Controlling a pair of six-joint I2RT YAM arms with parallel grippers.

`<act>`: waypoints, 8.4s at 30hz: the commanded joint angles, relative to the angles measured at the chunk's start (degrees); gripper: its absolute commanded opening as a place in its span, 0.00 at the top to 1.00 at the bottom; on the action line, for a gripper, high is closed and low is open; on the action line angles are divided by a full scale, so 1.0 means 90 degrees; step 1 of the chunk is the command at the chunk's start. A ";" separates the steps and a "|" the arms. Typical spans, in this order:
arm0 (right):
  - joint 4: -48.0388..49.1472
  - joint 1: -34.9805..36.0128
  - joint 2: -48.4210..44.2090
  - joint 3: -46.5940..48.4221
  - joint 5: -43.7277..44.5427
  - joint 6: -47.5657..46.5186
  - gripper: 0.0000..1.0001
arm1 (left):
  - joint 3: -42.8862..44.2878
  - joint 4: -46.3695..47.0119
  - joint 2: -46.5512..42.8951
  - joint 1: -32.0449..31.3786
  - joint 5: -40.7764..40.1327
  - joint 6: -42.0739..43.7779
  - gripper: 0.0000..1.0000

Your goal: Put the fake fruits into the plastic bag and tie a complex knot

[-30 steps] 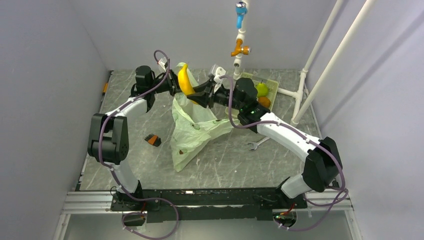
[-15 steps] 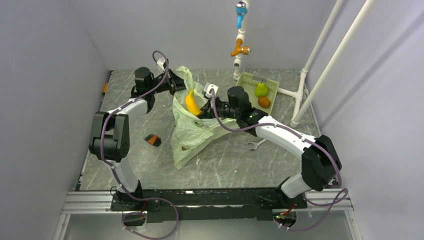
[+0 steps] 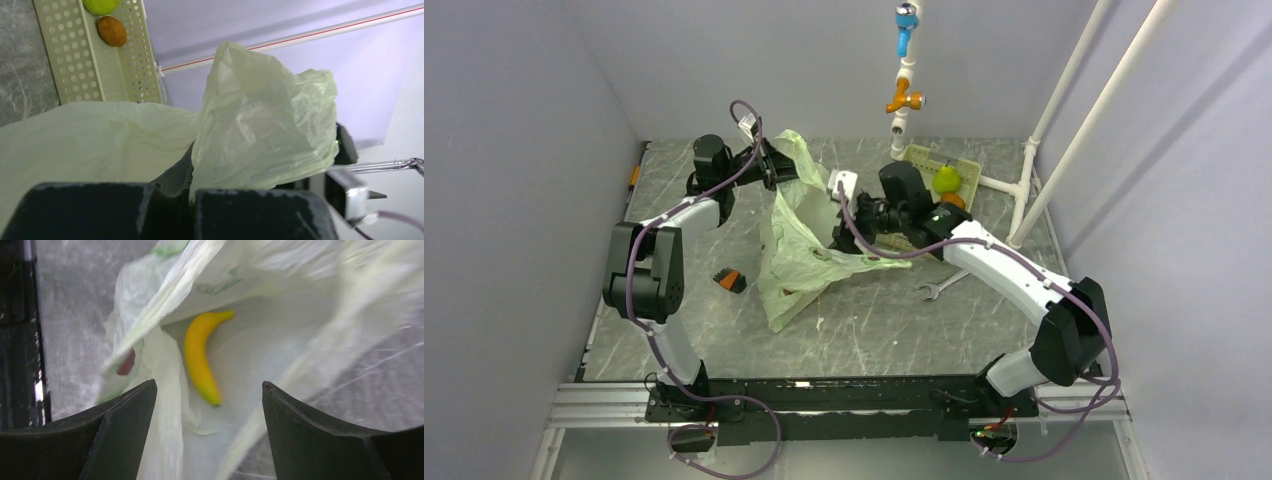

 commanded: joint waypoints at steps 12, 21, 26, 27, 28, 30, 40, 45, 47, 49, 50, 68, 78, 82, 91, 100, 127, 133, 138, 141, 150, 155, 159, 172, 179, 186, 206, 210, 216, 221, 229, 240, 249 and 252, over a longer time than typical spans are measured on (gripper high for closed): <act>-0.0366 -0.2646 0.0234 0.1633 0.1064 0.0894 0.20 | 0.0107 -0.0141 -0.0015 0.0016 0.0293 0.0598 1.00; -0.0258 -0.3456 0.1417 0.1633 0.2283 0.0255 0.19 | 0.0232 -0.0452 0.0000 0.0001 0.0285 0.0843 1.00; 0.0022 -0.3542 0.2334 0.1937 0.2724 0.0176 0.17 | 0.0326 -0.0579 0.0061 -0.0021 0.0278 0.0948 1.00; 0.0086 -0.3564 0.2470 0.1988 0.2775 0.0160 0.16 | 0.0348 -0.0605 0.0062 -0.0023 0.0288 0.0971 1.00; 0.0124 -0.3599 0.2620 0.2034 0.2788 0.0146 0.15 | 0.0357 -0.0633 0.0058 -0.0023 0.0293 0.1002 1.00; 0.0115 -0.3629 0.2916 0.2197 0.2800 0.0169 0.11 | 0.0368 -0.0740 0.0041 -0.0020 0.0301 0.1091 1.00; 0.0554 -0.3745 0.3841 0.2544 0.3076 0.0152 0.03 | 0.0302 -0.1020 -0.0045 -0.0023 0.0265 0.1352 1.00; 0.0639 -0.3741 0.4233 0.2744 0.3308 0.0199 0.02 | 0.0346 -0.1042 -0.0007 -0.0018 0.0263 0.1373 1.00; 0.0776 -0.3743 0.4314 0.2737 0.3412 0.0270 0.01 | 0.0362 -0.1059 -0.0011 -0.0021 0.0259 0.1382 1.00; 0.0799 -0.3742 0.4411 0.2786 0.3413 0.0310 0.01 | 0.0359 -0.1062 0.0002 -0.0022 0.0259 0.1382 1.00; 0.0797 -0.3746 0.4462 0.2812 0.3388 0.0337 0.01 | 0.0352 -0.1057 0.0002 -0.0022 0.0255 0.1384 1.00; -0.0159 -0.3742 0.2415 0.2655 0.1480 0.0529 0.53 | 0.0232 -0.1036 -0.0085 -0.0004 0.0322 0.1389 1.00; -0.0527 -0.2308 0.0430 0.2517 -0.1767 0.0479 0.62 | 0.0212 -0.0580 0.0048 -0.0004 0.0390 0.0961 1.00; -0.0407 -0.1190 0.0493 0.2439 -0.1679 -0.0094 0.70 | 0.0241 -0.0423 0.0125 -0.0006 0.0435 0.0848 1.00; -0.0255 -0.0209 0.1607 0.2221 -0.0160 -0.1062 0.78 | 0.0177 -0.0028 0.0070 -0.0004 0.0479 0.0531 1.00; -0.1042 -0.0004 0.1686 0.1864 -0.0148 -0.1810 0.30 | 0.0090 0.0164 0.0066 -0.0004 0.0518 0.0417 1.00; -0.3235 -0.3436 0.1245 0.3028 0.0522 -0.1837 0.08 | 0.0124 -0.0070 0.0136 0.0006 0.0532 0.0614 1.00; -0.3275 -0.3603 0.2075 0.2844 0.1683 -0.2373 0.09 | 0.0108 -0.0073 0.0172 0.0009 0.0534 0.0610 1.00; -0.3190 -0.3666 0.2806 0.3003 0.1985 -0.2731 0.09 | 0.0191 -0.0177 0.0171 0.0006 0.0577 0.0689 1.00; -0.2980 -0.3697 0.3114 0.3075 0.2201 -0.2771 0.09 | 0.0259 -0.0338 0.0133 0.0006 0.0611 0.0874 1.00; -0.2903 -0.3921 0.4091 0.3408 0.2389 -0.3054 0.10 | 0.0230 -0.0411 0.0102 0.0007 0.0579 0.0967 1.00; -0.2929 -0.3962 0.4489 0.3646 0.2364 -0.3134 0.12 | 0.0212 -0.0428 0.0128 0.0008 0.0575 0.0962 1.00; -0.3300 -0.4008 0.4800 0.3949 0.2113 -0.3136 0.22 | 0.0245 -0.0441 0.0150 0.0006 0.0578 0.0965 1.00; -0.3965 -0.4064 0.4262 0.4579 0.1163 -0.2792 0.71 | 0.0363 -0.0625 0.0186 0.0015 0.0625 0.1118 1.00; -0.3751 -0.3470 0.2509 0.4878 -0.1445 -0.1487 0.78 | 0.0323 -0.0496 0.0197 0.0011 0.0658 0.1028 1.00; -0.1821 -0.1791 0.1451 0.4048 -0.2052 -0.0433 0.78 | 0.0332 -0.0472 0.0209 0.0006 0.0749 0.1005 1.00; -0.2426 -0.0238 0.2491 0.4201 -0.1103 -0.0829 0.03 | 0.0262 -0.0059 0.0278 0.0062 0.0731 0.0696 1.00; -0.2522 -0.0362 0.1840 0.4178 -0.1063 -0.0722 0.00 | 0.0245 0.0043 0.0311 0.0110 0.0728 0.0629 1.00; -0.3239 -0.0931 0.0925 0.3699 -0.0931 -0.0515 0.00 | 0.0297 -0.0014 0.0312 0.0203 0.0752 0.0704 1.00; -0.3979 -0.1615 0.0079 0.3350 -0.0887 -0.0262 0.00 | 0.0311 -0.0104 0.0314 0.0306 0.0779 0.0827 1.00; -0.4936 -0.1627 -0.0975 0.2315 -0.0790 -0.0361 0.00 | 0.0336 -0.0124 0.0292 0.0319 0.0866 0.0906 1.00; -0.2564 -0.1488 -0.1324 0.0581 0.0655 0.0172 0.62 | 0.0349 -0.0916 0.0043 0.0352 0.1058 0.1727 1.00; -0.1861 -0.1518 -0.1562 0.2275 0.0508 0.1195 1.00 | 0.1144 -0.4568 -0.1252 0.0693 0.1095 0.5170 0.94; -0.1945 -0.1549 -0.1642 0.2560 0.0229 0.1211 1.00 | 0.1442 -0.6421 -0.1941 0.0829 0.1068 0.6964 0.90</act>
